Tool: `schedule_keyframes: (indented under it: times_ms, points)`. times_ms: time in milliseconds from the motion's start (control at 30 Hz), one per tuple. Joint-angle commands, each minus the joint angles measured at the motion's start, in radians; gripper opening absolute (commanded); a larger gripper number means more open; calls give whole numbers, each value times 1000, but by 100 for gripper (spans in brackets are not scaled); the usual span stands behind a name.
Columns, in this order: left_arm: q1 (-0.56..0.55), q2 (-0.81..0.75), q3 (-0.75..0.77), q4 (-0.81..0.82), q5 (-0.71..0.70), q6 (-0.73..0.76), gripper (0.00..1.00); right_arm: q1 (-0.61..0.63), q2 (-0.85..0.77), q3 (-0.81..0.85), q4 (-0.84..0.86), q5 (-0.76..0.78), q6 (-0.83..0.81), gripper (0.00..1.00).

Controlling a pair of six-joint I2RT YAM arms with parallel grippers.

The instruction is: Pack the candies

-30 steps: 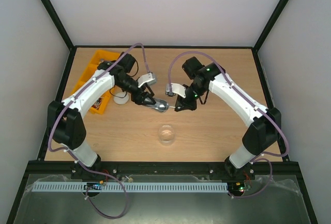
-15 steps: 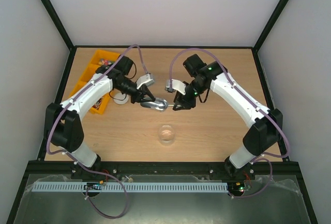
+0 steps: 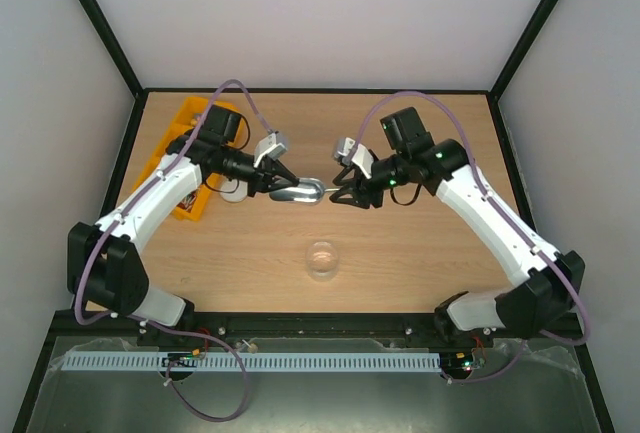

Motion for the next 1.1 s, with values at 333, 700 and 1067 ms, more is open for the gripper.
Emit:
schedule_keyframes:
  times_ms: [333, 700, 1067]
  points:
    - [0, -56, -22, 49, 115, -21, 2, 0, -71, -68, 90, -76, 29, 29]
    - [-3, -58, -9, 9, 118, 1, 2, 0, -57, -51, 64, -93, 17, 5]
    - [94, -88, -31, 172, -62, -244, 90, -1, -139, -154, 264, 34, 137, 1]
